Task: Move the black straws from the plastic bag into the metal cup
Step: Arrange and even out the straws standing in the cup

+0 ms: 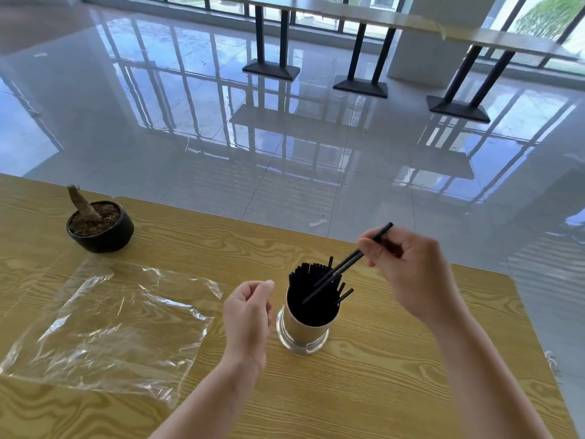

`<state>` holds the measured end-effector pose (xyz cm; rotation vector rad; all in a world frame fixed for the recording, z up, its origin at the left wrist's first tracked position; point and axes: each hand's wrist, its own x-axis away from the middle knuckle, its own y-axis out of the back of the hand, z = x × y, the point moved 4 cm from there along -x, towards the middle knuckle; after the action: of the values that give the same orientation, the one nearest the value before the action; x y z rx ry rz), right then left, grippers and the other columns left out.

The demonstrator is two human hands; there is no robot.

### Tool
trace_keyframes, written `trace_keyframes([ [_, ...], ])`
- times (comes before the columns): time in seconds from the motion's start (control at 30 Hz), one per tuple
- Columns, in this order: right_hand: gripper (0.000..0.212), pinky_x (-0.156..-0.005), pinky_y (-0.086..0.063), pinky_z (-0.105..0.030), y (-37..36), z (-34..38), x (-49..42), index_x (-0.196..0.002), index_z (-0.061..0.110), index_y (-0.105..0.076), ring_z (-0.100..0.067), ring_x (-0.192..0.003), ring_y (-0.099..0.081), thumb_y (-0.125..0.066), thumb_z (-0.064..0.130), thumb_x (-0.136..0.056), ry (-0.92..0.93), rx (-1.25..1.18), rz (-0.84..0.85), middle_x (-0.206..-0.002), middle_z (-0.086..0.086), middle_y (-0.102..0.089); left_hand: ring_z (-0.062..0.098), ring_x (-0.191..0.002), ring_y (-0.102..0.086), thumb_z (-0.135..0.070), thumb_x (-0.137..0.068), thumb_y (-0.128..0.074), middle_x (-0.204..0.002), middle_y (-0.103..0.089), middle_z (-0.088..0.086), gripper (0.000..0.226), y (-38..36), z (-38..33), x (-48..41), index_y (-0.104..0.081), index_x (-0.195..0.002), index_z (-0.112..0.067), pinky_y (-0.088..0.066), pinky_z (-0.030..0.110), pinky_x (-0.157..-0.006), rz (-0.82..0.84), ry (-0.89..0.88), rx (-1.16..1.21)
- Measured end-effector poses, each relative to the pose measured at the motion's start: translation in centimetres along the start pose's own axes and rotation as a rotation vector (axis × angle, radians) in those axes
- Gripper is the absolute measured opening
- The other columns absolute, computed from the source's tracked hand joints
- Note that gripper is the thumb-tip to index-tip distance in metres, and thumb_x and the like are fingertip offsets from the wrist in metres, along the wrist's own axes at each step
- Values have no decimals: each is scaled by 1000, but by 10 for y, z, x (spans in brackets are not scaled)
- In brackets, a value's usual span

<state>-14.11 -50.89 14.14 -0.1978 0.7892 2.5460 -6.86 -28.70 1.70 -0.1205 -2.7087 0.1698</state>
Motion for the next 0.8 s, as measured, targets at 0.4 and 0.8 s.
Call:
trace_keyframes([
  [0.4,13,-65,-53,-29,-81,-45,4,-97,22,-71,-15,-70,-64,-73,31,-89,-107,392,246,-72,7,-67,10,-81,-61,-34,-88,-74,-88,-63,-5,34,-24,6,-32,-70,-119,-22,-50,25,-72,84,-421,-700],
  [0.8,51,-63,-46,-16,-53,-84,49,-124,28,-66,-2,-67,-62,-80,48,-79,-297,249,53,-73,11,-67,7,-66,-57,-23,-78,-84,-83,-62,-10,39,-27,7,-35,-73,-116,-22,-52,19,-67,111,-578,-679],
])
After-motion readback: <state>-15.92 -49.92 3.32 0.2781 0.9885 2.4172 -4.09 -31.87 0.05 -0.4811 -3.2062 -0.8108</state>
